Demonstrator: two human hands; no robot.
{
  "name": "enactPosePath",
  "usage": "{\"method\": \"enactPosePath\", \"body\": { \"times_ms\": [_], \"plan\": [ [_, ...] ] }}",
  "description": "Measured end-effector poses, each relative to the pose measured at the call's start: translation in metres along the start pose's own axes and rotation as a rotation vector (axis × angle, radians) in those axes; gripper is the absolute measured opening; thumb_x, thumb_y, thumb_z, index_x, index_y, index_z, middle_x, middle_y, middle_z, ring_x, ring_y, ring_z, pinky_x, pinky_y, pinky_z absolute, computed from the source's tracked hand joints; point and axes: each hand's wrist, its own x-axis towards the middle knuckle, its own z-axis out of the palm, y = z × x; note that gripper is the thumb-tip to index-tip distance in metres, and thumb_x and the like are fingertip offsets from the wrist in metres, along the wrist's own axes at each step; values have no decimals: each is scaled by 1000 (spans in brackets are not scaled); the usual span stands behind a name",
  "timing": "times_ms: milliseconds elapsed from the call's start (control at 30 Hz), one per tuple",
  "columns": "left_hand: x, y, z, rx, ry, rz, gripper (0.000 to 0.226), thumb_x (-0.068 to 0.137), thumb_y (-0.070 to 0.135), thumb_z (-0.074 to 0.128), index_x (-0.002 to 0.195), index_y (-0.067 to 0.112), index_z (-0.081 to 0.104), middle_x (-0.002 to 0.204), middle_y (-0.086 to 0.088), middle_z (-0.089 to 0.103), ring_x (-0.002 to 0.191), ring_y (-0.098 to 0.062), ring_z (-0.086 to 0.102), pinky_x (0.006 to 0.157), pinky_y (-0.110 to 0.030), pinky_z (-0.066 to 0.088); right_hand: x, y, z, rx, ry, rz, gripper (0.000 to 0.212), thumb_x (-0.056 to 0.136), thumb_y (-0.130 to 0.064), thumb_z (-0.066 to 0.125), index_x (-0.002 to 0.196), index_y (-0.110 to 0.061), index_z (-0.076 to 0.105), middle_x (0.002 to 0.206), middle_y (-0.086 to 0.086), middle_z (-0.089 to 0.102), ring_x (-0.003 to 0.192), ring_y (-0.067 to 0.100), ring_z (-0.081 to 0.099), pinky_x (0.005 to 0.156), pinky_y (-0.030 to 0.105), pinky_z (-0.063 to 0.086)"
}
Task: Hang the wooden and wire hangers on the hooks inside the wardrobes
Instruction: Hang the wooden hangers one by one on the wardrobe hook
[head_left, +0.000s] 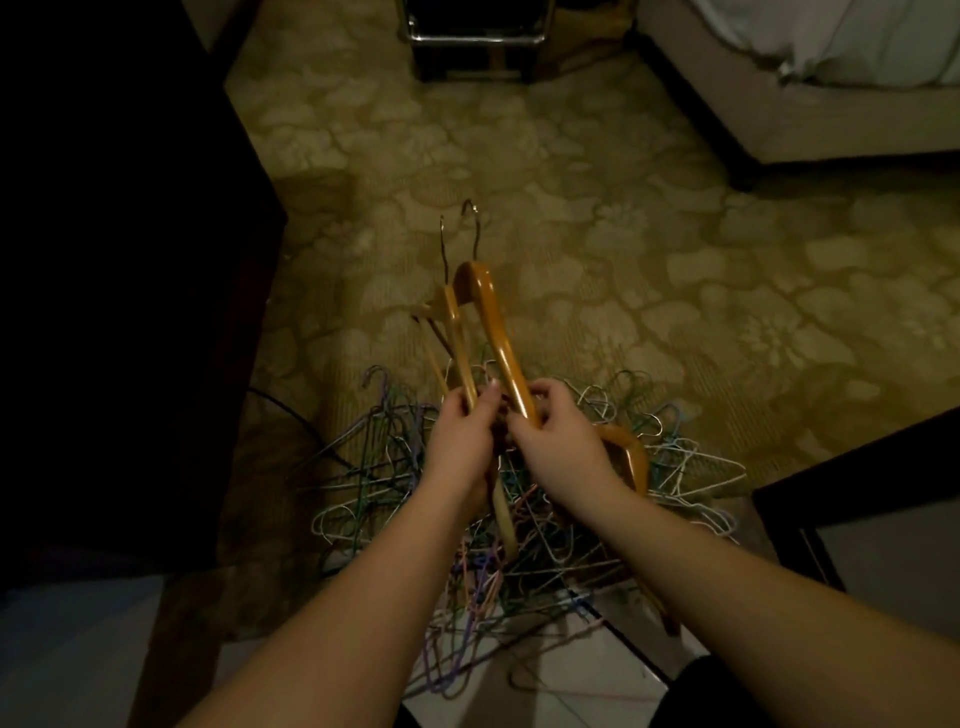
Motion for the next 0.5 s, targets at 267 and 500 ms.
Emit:
{"method": "enactPosePath", "body": {
  "times_ms": [267, 500],
  "plan": [
    [2, 6, -8, -248, -77, -104, 17, 98, 22, 56, 111, 11, 57, 106, -13, 72, 84, -26, 72, 72, -40, 60, -7, 7, 23, -55, -74, -44, 17, 100, -45, 44, 115, -36, 44, 98, -9, 67, 89, 10, 65, 81, 41, 54],
    [11, 2, -26, -160, -30, -192, 24, 92, 11, 62, 116, 7, 57, 93, -11, 71, 71, -21, 70, 70, -39, 60, 21, 30, -2, -270, -317, -7, 38, 104, -45, 33, 126, -25, 56, 119, -5, 56, 104, 11, 54, 85, 30, 45]
  ]
}}
